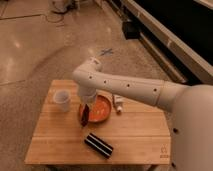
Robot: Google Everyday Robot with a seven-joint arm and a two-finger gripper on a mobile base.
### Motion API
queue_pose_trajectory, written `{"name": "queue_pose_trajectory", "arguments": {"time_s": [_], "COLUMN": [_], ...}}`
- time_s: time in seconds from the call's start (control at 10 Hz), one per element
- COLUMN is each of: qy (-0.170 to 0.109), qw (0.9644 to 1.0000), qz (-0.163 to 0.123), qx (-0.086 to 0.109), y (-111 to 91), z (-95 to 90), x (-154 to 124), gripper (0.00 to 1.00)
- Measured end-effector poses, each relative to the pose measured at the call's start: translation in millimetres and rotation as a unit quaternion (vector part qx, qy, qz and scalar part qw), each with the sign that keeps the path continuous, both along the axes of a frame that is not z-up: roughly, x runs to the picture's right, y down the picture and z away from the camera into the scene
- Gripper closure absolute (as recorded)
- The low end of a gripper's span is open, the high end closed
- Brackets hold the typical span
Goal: Place the pepper in the ceramic bowl
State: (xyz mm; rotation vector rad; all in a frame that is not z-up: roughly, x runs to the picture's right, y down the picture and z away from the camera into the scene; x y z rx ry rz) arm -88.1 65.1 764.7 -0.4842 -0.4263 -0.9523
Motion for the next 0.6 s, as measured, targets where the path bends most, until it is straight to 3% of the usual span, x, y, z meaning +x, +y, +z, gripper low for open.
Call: {"name": "queue_pose_trajectory", "arguments": {"time_s": [0.3, 0.6], "qy": [0.039, 0.053], "qw": [0.9988, 0.9977], "qz": [0.026, 0.038], "qx": [0.011, 0.015], "y": [-34, -43], "z": [27.8, 48.8], "x": [34, 45], "gripper": [0.96, 0.68]}}
